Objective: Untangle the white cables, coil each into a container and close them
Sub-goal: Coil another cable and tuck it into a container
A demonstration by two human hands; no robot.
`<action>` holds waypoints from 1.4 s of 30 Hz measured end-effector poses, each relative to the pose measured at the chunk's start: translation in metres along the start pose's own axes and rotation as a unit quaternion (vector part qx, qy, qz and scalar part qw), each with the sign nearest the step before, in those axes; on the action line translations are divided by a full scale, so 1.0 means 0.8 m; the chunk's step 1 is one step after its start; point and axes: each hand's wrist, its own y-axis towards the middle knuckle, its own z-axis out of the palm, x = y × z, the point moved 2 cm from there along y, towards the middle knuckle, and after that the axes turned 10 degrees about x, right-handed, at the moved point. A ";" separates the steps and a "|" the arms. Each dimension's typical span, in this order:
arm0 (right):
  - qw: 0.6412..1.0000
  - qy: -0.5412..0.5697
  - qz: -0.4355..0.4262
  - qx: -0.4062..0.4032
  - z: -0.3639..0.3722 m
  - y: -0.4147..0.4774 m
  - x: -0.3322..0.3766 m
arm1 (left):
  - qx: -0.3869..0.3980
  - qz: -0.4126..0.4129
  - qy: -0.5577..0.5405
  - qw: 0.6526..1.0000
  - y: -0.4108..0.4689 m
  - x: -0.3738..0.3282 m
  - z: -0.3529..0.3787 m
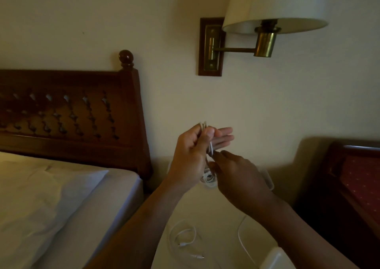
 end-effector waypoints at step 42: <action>0.994 -0.006 0.083 0.071 -0.027 -0.034 0.019 | 0.004 -0.041 0.122 0.992 -0.001 0.006 0.026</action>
